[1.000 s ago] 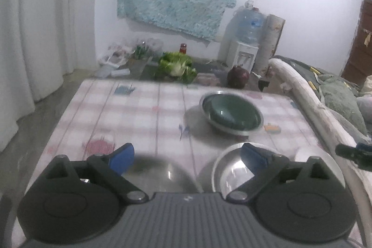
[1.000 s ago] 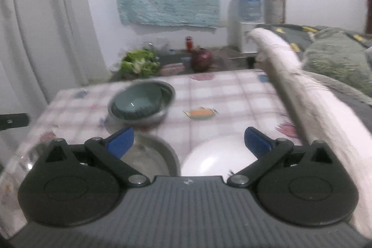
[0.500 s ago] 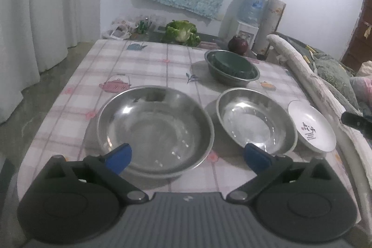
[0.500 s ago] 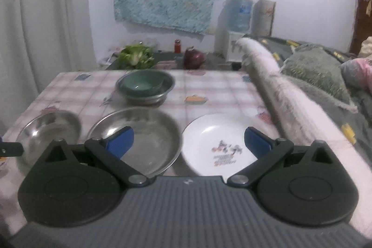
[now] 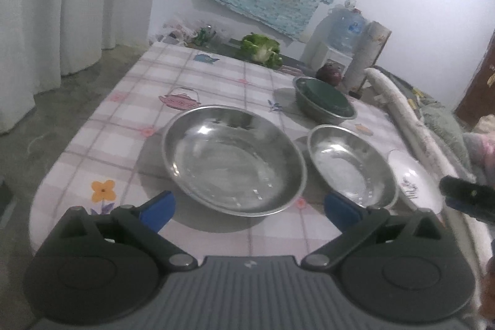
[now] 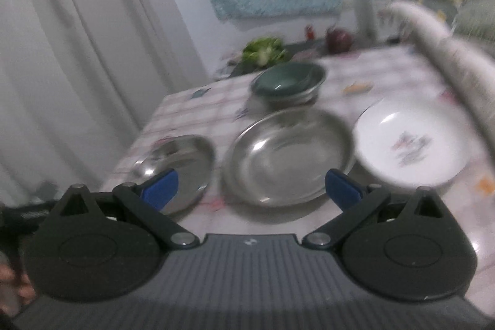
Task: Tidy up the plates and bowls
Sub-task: 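Move both tools back toward the remaining steel bowls, then close the left tool on a large steel bowl rim while the right tool grips it too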
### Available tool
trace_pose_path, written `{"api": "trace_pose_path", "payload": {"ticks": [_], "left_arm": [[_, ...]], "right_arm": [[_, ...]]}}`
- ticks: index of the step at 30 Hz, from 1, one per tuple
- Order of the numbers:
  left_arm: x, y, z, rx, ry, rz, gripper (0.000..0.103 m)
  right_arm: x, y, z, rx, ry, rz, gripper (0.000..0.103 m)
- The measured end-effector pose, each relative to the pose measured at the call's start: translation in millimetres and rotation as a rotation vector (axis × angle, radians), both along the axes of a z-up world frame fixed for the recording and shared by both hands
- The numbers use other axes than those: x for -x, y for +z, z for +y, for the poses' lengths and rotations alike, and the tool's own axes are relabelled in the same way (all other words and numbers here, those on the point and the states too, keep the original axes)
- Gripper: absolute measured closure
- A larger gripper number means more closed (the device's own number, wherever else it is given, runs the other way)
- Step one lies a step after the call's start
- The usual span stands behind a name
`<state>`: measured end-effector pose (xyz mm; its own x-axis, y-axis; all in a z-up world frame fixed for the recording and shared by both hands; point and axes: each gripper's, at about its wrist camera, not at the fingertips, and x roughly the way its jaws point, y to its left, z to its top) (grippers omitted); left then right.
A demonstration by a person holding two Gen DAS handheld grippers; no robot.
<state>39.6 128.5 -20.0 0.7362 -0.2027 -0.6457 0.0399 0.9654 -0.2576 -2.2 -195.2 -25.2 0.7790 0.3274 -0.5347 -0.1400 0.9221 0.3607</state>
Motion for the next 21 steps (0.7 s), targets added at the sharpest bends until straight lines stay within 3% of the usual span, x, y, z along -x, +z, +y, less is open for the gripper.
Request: {"api": "trace_pose_path", "payload": {"ticks": [5, 10, 14, 21], "left_arm": [[-1, -3, -6, -0.111, 0.016, -0.02, 0.0], [-10, -9, -3, -0.136, 0.046, -0.023, 0.001], [-19, -13, 1, -0.175, 0.065, -0.04, 0.007], [-49, -29, 14, -0.222, 0.11, -0.002, 0.031]], "right_arm": [[-12, -19, 16, -0.097, 0.06, 0.044, 0.001], [-29, -41, 42, -0.136, 0.125, 0.104, 0.004], [-42, -51, 64, -0.152, 0.167, 0.116, 0.013], [-75, -63, 90, -0.157, 0.173, 0.117, 0.038]]}}
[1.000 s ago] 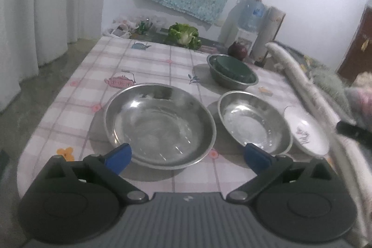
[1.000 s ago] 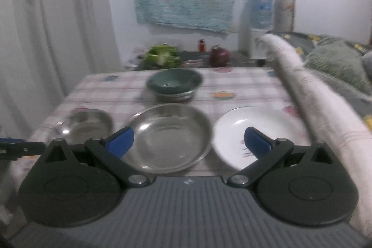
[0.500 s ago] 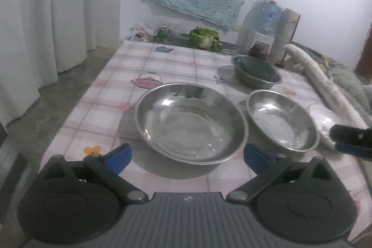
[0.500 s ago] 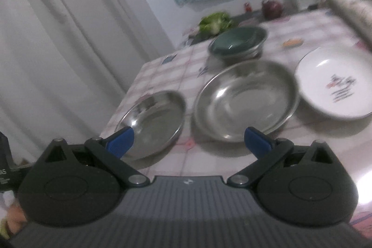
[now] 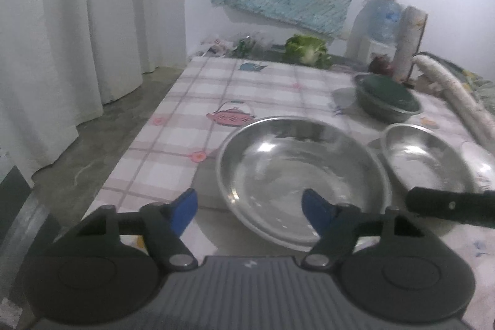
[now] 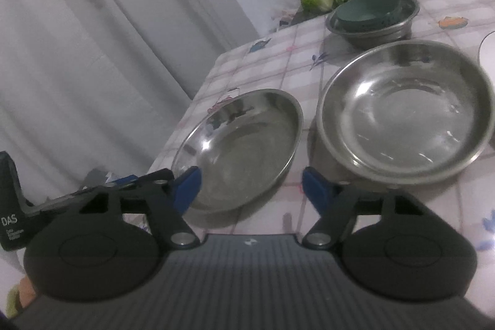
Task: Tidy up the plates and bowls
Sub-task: 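Close the left tool on a large steel bowl rim while the right tool grips it too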
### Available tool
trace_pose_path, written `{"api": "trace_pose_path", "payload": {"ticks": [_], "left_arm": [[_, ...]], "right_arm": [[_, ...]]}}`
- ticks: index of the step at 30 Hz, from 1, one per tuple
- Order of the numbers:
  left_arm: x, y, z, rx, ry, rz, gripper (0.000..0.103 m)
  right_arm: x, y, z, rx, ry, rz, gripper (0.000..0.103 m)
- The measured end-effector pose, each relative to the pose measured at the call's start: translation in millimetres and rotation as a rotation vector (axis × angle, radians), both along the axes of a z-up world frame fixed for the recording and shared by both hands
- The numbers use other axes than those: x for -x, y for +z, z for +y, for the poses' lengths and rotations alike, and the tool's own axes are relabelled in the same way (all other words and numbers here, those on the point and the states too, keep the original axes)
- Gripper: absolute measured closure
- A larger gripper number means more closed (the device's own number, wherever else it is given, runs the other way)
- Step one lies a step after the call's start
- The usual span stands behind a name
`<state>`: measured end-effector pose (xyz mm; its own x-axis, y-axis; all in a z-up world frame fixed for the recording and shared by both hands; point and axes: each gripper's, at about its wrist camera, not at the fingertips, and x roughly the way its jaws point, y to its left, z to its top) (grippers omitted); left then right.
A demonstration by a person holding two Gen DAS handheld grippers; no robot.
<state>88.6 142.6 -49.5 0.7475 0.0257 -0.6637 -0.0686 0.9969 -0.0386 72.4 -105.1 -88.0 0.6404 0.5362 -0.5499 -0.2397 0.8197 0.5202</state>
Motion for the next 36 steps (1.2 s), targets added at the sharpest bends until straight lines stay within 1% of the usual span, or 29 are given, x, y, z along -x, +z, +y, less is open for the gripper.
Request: {"api": "trace_pose_path", "payload": {"ticks": [2, 5, 6, 7, 8, 10, 11, 12, 14, 15, 16, 17, 20, 25, 29, 34, 36], "left_arm": [[-11, -8, 4, -0.014, 0.014, 0.022, 0.033], [-26, -18, 9, -0.024, 0.028, 0.055, 0.034], [-30, -22, 11, -0.023, 0.033, 0.067, 0.036], [-35, -26, 12, -0.02, 0.036, 0.08, 0.04], [-39, -29, 14, -0.018, 0.036, 0.091, 0.042], [-46, -36, 15, -0.016, 0.036, 0.116, 0.05], [-49, -39, 16, -0.012, 0.038, 0.128, 0.054], [-51, -41, 16, -0.007, 0.037, 0.136, 0.063], [-51, -43, 17, 0.005, 0.037, 0.132, 0.069], [-51, -42, 17, 0.007, 0.035, 0.126, 0.079], [-50, -41, 17, 0.016, 0.026, 0.124, 0.085], [-50, -40, 16, 0.014, 0.029, 0.122, 0.085], [-48, -39, 14, 0.003, 0.033, 0.124, 0.086], [-34, -34, 15, 0.043, 0.018, 0.14, 0.086], [-14, -32, 12, 0.068, -0.018, 0.153, 0.086], [16, -31, -1, 0.078, -0.067, 0.177, 0.086], [27, -31, -6, 0.1, -0.088, 0.193, 0.086]], "right_arm": [[-9, -7, 2, -0.003, -0.018, 0.016, 0.046], [-23, -20, 3, 0.019, -0.051, 0.042, 0.055], [-28, -25, 4, 0.025, -0.059, 0.052, 0.057], [-32, -29, 4, 0.032, -0.065, 0.058, 0.059], [-37, -33, 5, 0.039, -0.069, 0.063, 0.063], [-43, -36, 7, 0.054, -0.071, 0.06, 0.073], [-47, -38, 9, 0.059, -0.068, 0.056, 0.075], [-49, -37, 10, 0.065, -0.064, 0.052, 0.077], [-54, -39, 15, 0.079, -0.057, 0.048, 0.083], [-57, -40, 17, 0.082, -0.053, 0.049, 0.084], [-58, -41, 19, 0.084, -0.05, 0.051, 0.088], [-59, -42, 21, 0.084, -0.045, 0.052, 0.089], [-58, -42, 24, 0.103, -0.035, 0.045, 0.09], [-47, -37, 21, 0.123, -0.008, 0.041, 0.089], [-27, -33, 11, 0.13, 0.022, 0.047, 0.089], [7, -34, -8, 0.145, 0.054, 0.06, 0.088], [20, -34, -16, 0.153, 0.058, 0.064, 0.088]]}}
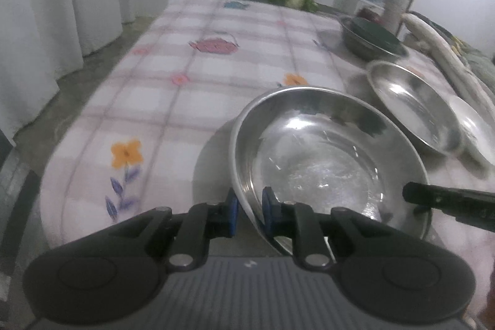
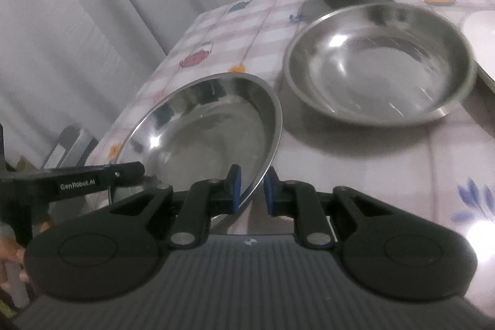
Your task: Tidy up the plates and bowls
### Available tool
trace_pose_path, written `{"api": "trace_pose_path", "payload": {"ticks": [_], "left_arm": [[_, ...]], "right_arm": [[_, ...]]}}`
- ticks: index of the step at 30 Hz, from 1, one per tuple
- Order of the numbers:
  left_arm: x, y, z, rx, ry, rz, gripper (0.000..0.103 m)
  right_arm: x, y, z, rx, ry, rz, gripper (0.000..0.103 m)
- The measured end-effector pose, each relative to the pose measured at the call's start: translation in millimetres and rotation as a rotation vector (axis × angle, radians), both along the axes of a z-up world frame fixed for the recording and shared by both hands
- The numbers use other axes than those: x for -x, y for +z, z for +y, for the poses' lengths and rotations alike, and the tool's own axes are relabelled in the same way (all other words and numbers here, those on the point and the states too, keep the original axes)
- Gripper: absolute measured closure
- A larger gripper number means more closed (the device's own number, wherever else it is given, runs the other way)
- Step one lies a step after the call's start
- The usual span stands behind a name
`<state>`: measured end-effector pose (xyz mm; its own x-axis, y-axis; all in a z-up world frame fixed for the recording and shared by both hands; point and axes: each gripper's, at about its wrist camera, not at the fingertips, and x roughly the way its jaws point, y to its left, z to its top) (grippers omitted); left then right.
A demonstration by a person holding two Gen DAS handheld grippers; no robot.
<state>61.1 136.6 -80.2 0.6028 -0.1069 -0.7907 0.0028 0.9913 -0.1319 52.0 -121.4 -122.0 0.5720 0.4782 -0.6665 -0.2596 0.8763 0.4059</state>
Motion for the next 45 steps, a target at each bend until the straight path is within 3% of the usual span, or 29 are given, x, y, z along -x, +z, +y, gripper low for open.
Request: {"api": "trace_pose_path", "payload": {"ticks": [5, 12, 15, 19, 23, 27, 29, 31, 45], "left_arm": [[19, 1, -17, 0.044, -0.049, 0.018, 0.086], [33, -1, -46, 0.024, -0.123, 0.022, 0.084], [35, 0, -51, -0.005, -0.132, 0.008, 0.081], [27, -2, -45, 0.001, -0.108, 0.019, 0.063], [19, -5, -43, -0.012, -0.088, 0.012, 0.063], [13, -7, -46, -0.031, -0.076, -0.014, 0.065], [11, -7, -48, -0.03, -0.065, -0.028, 0.071], [9, -8, -47, -0.018, -0.053, -0.028, 0.085], [28, -5, -52, 0.006, -0.059, -0.023, 0.089]], "right_arm": [[27, 1, -24, 0.019, -0.016, -0.002, 0.088], [48, 0, -50, 0.05, -0.092, -0.036, 0.089], [51, 0, -59, 0.056, -0.123, -0.061, 0.086], [49, -1, -70, 0.019, -0.159, -0.062, 0.085], [41, -5, -69, 0.008, -0.169, -0.067, 0.085], [40, -8, -68, 0.005, -0.173, -0.08, 0.085], [39, -9, -67, 0.004, -0.174, -0.083, 0.085], [38, -9, -67, 0.007, -0.174, -0.089, 0.087], [43, 3, -67, 0.028, -0.173, -0.132, 0.091]]}}
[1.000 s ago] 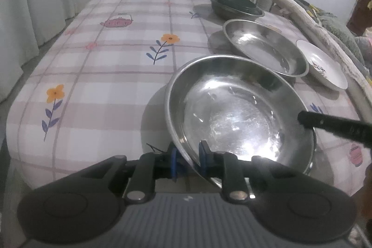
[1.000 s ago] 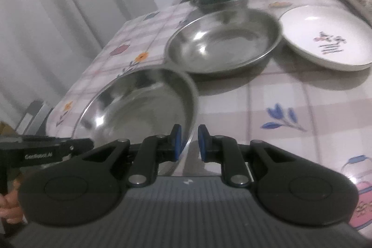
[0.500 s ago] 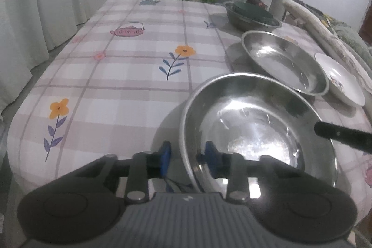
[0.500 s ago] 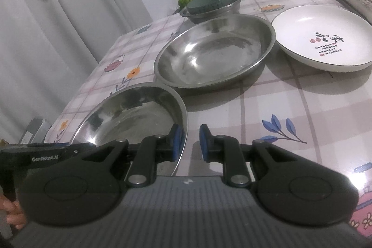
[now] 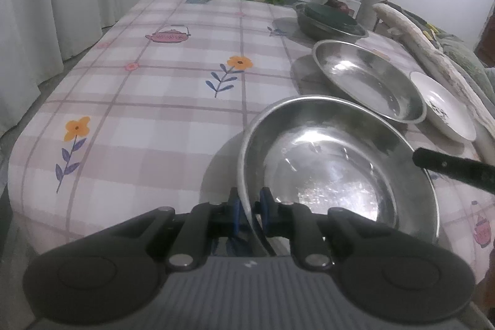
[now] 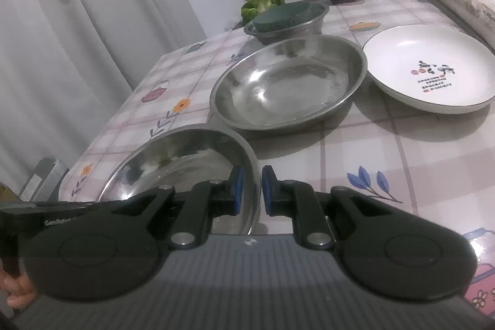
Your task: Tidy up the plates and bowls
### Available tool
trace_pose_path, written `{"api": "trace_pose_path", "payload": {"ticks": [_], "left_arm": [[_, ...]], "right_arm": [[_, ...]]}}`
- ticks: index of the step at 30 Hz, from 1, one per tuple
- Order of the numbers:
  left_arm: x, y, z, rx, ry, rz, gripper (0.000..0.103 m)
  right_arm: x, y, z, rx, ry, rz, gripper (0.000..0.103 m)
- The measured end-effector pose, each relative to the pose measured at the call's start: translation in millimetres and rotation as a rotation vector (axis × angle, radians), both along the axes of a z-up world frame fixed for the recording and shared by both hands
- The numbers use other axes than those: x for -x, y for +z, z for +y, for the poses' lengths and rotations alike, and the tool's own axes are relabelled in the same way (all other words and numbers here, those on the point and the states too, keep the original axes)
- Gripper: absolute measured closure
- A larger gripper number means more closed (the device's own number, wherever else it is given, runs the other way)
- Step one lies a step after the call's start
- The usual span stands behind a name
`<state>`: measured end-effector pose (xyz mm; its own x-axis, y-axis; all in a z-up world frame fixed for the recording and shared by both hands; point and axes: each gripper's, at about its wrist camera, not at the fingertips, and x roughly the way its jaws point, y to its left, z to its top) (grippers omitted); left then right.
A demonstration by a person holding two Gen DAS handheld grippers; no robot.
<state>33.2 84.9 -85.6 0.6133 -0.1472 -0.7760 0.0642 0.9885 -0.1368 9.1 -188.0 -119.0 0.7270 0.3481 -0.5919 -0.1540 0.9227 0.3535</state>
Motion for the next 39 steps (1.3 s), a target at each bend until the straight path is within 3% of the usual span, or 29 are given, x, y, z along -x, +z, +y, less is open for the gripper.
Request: {"api": "trace_pose_path", "payload": {"ticks": [12, 27, 39], "left_arm": [[-3, -4, -10, -0.045, -0.044, -0.005, 0.075], [8, -1, -31, -0.066, -0.084, -0.011, 0.074], [3, -5, -43, -0.101, -0.113, -0.014, 0.068]], "right_arm": [[3, -6, 4, 0.026, -0.004, 0.008, 0.09], [13, -1, -2, 0.07, -0.027, -0.026, 0.09], [13, -11, -12, 0.032, -0.049, 0.002, 0.089]]}}
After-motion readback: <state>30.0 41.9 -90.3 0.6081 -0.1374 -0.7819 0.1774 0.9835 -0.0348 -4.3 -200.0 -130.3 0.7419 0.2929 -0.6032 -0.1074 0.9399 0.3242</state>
